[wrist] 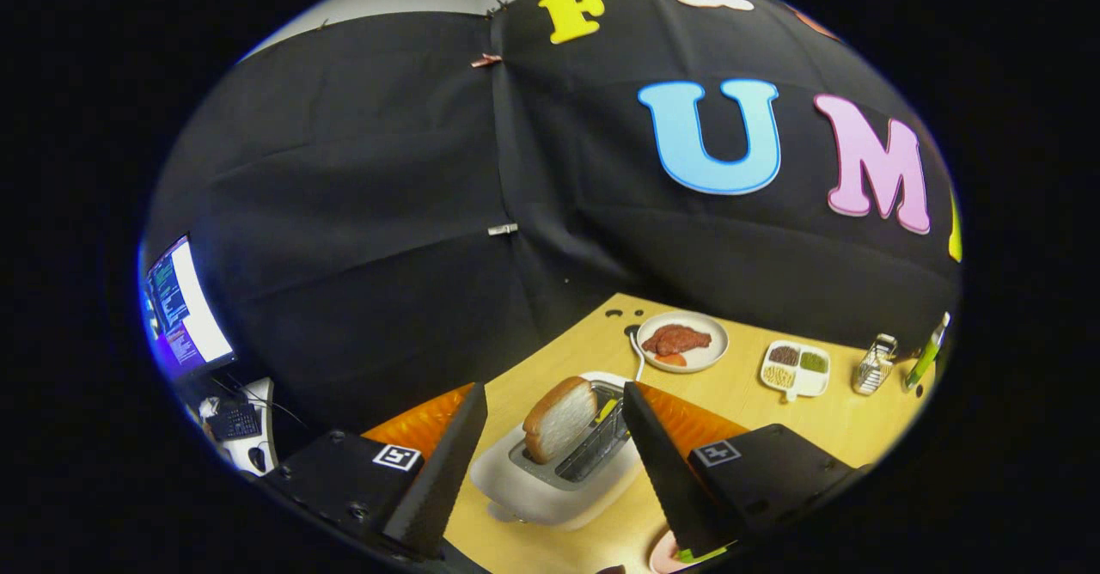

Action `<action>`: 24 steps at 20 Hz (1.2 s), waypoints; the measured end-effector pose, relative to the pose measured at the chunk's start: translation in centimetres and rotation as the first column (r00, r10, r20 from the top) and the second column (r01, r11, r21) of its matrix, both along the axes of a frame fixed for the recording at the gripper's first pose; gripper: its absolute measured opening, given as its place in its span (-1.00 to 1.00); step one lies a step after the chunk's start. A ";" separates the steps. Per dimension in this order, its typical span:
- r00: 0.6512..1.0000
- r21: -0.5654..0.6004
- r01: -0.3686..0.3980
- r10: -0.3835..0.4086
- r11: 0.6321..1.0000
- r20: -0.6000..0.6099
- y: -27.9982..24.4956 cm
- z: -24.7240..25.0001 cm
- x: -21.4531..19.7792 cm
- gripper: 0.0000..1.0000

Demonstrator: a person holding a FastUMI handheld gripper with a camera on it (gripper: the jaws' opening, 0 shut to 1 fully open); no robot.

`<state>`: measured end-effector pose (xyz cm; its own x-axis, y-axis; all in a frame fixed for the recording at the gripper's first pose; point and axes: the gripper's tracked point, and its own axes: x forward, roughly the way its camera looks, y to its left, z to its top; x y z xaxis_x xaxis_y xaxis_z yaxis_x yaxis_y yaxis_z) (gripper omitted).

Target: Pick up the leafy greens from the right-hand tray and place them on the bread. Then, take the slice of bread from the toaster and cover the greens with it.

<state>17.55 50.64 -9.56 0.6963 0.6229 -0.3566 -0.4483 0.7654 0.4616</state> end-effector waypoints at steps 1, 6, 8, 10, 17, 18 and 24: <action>0.999 -0.004 0.012 -0.012 1.000 -0.052 0.7 -1.4 0.5 0.98; 0.963 0.029 0.097 -0.086 0.995 -0.256 4.1 -6.2 3.3 0.95; 0.938 0.016 0.120 -0.108 0.993 -0.329 4.5 -8.4 3.7 0.93; 0.926 -0.008 0.133 -0.128 0.991 -0.355 4.4 -9.7 4.0 0.74; 0.928 -0.033 0.148 -0.151 0.988 -0.342 3.2 -9.5 4.4 -0.58; 0.930 -0.008 0.147 -0.141 0.989 -0.339 3.4 -8.8 4.3 -0.59; 0.950 0.047 0.186 -0.168 0.981 -0.263 1.2 -3.9 4.4 -0.69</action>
